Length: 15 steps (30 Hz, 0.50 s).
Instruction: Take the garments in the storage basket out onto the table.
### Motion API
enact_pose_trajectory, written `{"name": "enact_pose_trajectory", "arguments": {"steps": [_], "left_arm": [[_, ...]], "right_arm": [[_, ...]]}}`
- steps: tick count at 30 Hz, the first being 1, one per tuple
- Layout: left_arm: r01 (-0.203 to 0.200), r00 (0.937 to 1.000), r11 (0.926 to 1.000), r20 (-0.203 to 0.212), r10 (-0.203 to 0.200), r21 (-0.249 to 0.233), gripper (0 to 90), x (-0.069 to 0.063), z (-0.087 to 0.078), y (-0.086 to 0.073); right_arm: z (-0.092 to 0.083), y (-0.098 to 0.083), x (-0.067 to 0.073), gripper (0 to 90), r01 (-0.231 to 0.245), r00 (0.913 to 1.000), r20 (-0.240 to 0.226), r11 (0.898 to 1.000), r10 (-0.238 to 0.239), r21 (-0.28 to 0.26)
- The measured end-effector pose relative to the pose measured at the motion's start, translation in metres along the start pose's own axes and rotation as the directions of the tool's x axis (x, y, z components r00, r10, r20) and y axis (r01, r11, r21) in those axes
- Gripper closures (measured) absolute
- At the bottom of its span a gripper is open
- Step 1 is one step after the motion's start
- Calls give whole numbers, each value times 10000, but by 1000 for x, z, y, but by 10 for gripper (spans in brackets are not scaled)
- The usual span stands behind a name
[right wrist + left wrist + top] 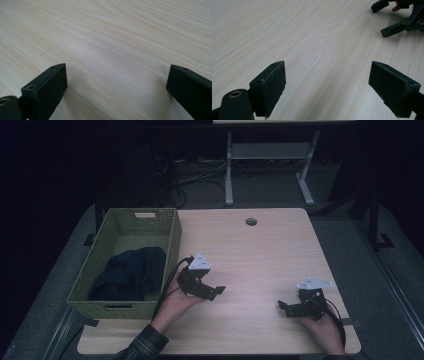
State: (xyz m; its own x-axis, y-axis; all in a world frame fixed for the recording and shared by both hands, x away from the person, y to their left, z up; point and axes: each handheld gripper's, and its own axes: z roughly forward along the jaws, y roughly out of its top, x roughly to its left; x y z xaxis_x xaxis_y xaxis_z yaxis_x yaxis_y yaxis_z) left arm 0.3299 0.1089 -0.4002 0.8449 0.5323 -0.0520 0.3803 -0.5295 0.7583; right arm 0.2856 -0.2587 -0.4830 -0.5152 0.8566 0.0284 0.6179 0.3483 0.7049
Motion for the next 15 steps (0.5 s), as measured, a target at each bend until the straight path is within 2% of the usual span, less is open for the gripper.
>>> {"name": "enact_pose_trajectory", "arguments": {"steps": [5, 15], "left_arm": [[173, 9997, 9997, 191, -170, -158, 138, 2, -3, 5], [18, 9992, 9997, 397, -8, -245, 138, 6, -7, 12]], "right_arm": [[0, 0, 0, 31, 24, 10000, -17, 10000, -24, 3], [0, 0, 0, 31, 22, 10000, -23, 10000, -22, 4]]}}
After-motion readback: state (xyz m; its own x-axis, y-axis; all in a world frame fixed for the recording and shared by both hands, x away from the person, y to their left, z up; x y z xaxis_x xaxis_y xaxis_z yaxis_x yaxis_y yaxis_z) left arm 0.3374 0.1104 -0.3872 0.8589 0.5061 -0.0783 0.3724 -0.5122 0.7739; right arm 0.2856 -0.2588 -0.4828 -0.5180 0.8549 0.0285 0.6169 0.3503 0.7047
